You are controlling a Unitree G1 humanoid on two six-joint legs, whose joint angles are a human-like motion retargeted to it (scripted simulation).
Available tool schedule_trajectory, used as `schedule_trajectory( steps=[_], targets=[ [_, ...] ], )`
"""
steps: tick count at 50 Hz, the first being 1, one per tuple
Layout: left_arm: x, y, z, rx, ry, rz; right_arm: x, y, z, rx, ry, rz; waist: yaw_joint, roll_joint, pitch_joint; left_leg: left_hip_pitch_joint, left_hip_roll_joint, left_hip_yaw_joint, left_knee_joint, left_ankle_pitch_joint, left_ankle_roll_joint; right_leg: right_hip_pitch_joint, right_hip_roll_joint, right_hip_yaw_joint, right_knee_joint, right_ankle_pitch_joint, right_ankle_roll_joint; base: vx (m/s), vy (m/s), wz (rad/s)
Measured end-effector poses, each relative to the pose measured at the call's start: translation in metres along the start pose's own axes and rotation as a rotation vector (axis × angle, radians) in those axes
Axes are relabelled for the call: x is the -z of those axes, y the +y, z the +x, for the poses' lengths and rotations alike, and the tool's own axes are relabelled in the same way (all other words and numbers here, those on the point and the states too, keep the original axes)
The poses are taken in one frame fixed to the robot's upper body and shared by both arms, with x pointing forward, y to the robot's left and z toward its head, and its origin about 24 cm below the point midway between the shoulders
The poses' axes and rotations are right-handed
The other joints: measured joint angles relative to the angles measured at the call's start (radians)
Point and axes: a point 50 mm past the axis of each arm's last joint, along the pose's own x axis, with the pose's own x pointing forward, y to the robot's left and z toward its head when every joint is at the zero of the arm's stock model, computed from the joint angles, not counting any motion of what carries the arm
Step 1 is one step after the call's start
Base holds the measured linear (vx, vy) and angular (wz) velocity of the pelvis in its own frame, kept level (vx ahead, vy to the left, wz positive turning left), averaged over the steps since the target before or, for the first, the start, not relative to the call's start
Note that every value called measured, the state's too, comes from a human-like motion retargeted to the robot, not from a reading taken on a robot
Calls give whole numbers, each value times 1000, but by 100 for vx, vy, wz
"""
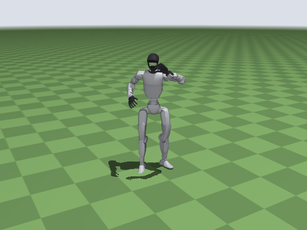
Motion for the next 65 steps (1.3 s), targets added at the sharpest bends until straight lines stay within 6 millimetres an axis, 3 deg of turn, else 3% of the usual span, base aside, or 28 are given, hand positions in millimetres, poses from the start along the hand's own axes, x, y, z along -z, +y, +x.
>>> schedule_trajectory(
  steps=[2, 5, 7, 11, 13, 15, 17, 19, 21, 23, 25, 28, 30, 33, 35, 38, 41, 44, 45, 47, 48, 50, 53, 55, 58, 60, 65],
  targets=[
    [-11, 3, -13, 18, -13, -24, 2, -6, -7, 25, 23, 0, 1, 5, -4, -4, 0, -3, 7, -6, 0, 0, -3, -1, 0, -1, 0, 0, 0, 0],
    [14, 21, -10, -52, 46, 76, 6, -15, -21, 49, 56, 9, -22, 46, -20, -16, 0, -22, 6, -2, -2, 0, -5, -20, -6, 1, 0, 2, 2, 33],
    [59, 35, 0, -107, 164, 201, 10, -27, -28, 54, 72, -7, -52, 99, -34, -31, 1, -50, -5, 11, -6, -3, -4, -49, -9, 4, 0, 0, 1, 69],
    [166, 63, 53, -183, 497, 384, 14, -41, -39, 140, 103, 11, -85, 134, -50, -62, -5, -116, -52, 55, -17, -18, -7, -119, -4, 4, 0, -3, 1, 82],
    [195, 82, 60, -135, 649, 422, 15, -41, -38, 170, 102, 26, -113, 138, -48, -71, -11, -140, -73, 75, -25, -26, -11, -143, 4, 2, 0, -4, 4, 60],
    [197, 80, 64, -70, 649, 407, 14, -39, -35, 205, 99, 48, -125, 135, -41, -78, -16, -151, -76, 80, -35, -33, -20, -153, 13, -1, 0, -3, 7, 31],
    [173, 63, 74, -65, 466, 352, 9, -35, -28, 245, 71, 84, -125, 116, -21, -72, -25, -151, -76, 77, -43, -32, -33, -148, 23, -6, 0, -2, 11, 3],
    [125, 37, 69, -99, 249, 230, -1, -30, -16, 276, 20, 109, -120, 92, 9, -52, -38, -142, -76, 69, -45, -20, -47, -135, 32, -11, 0, 0, 13, -18],
    [63, 10, 45, -110, 86, 40, -12, -30, -4, 315, -41, 96, -101, 66, 33, -27, -52, -129, -76, 58, -39, -5, -63, -116, 38, -16, 0, 2, 14, -33],
    [-1, -13, 5, -66, 33, -202, -26, -39, 8, 380, -122, 47, -75, 44, 44, -4, -67, -116, -76, 46, -27, 8, -77, -97, 44, -24, 0, 4, 12, -35],
    [-53, -23, -50, 28, 134, -452, -48, -57, 19, 472, -250, -1, -63, 24, 45, 7, -75, -105, -57, 25, -12, 17, -91, -80, 51, -34, 0, 7, 10, -27],
    [-109, -27, -129, 175, 532, -787, -96, -92, 28, 658, -513, 10, -46, -35, 32, 13, -74, -96, -10, -12, 8, 27, -107, -63, 70, -52, 0, 10, 6, -17],
    [-140, -18, -175, 269, 828, -930, -127, -116, 29, 782, -695, 22, -13, -80, 16, 18, -68, -92, 11, -30, 20, 31, -106, -55, 82, -63, 0, 11, -1, -14],
    [-174, 5, -219, 431, 1085, -1058, -167, -150, 36, 947, -936, -40, 84, -139, -20, 26, -48, -89, 24, -43, 38, 37, -88, -51, 91, -70, 0, 10, -7, -10],
    [-187, 19, -235, 535, 1157, -1120, -196, -174, 49, 1044, -1060, -148, 166, -169, -45, 26, -30, -91, 28, -48, 48, 41, -70, -56, 88, -70, 0, 8, -11, 3],
    [-191, 24, -243, 658, 1140, -1189, -246, -216, 86, 1143, -1136, -461, 292, -202, -68, 9, -1, -112, 40, -49, 46, 50, -42, -84, 71, -64, 0, 4, -11, 37],
    [-193, 15, -243, 741, 1054, -1244, -285, -268, 137, 1198, -976, -870, 385, -226, -85, -30, 19, -164, 54, -45, 18, 61, -30, -144, 49, -58, 0, 3, -5, 97],
    [-198, 5, -240, 782, 997, -1273, -284, -337, 163, 1204, -597, -1087, 432, -224, -97, -72, 11, -247, 48, -28, -22, 79, -45, -234, 37, -56, 0, 5, 9, 161],
    [-200, 3, -239, 790, 988, -1283, -276, -360, 161, 1204, -464, -1083, 443, -220, -97, -81, 1, -280, 40, -21, -33, 89, -56, -268, 37, -57, 0, 8, 20, 199],
    [-205, 2, -235, 781, 991, -1310, -263, -386, 144, 1261, -368, -981, 452, -198, -84, -79, -28, -356, 16, -5, -47, 124, -88, -341, 53, -63, -3, 10, 23, 215],
    [-206, 2, -233, 760, 1007, -1321, -260, -391, 133, 1314, -399, -938, 452, -181, -71, -72, -41, -395, 0, 5, -52, 142, -102, -377, 68, -66, -10, 9, 19, 213],
    [-208, 6, -231, 701, 1071, -1346, -249, -379, 112, 1393, -571, -870, 446, -141, -43, -51, -50, -466, -41, 30, -60, 166, -115, -431, 114, -71, -44, 6, 12, 190],
    [-209, 24, -246, 674, 1212, -1325, -200, -315, 87, 1289, -750, -819, 407, -104, -25, -31, -38, -548, -76, 47, -55, 143, -135, -451, 254, -86, -94, 5, 6, 136],
    [-209, 36, -260, 713, 1273, -1299, -163, -275, 52, 1191, -746, -754, 396, -102, -14, -31, -27, -585, -76, 42, -41, 91, -154, -424, 374, -97, -105, 5, 2, 80],
    [-214, 49, -276, 778, 1355, -1258, -158, -250, 31, 1115, -760, -788, 381, -73, 5, -24, -14, -613, -76, 32, -20, 5, -159, -343, 492, -100, -81, 3, 0, 37],
    [-214, 50, -281, 807, 1363, -1241, -177, -259, 32, 1155, -808, -892, 374, -61, 10, -22, -9, -620, -76, 31, -15, -45, -150, -287, 510, -102, -57, 0, 0, 0],
    [-196, 25, -270, 770, 1251, -1239, -263, -344, 76, 1415, -771, -1121, 352, -53, 5, -33, -19, -614, -76, 42, -55, -89, -112, -205, 314, -88, -25, -3, -5, 3]
  ],
)
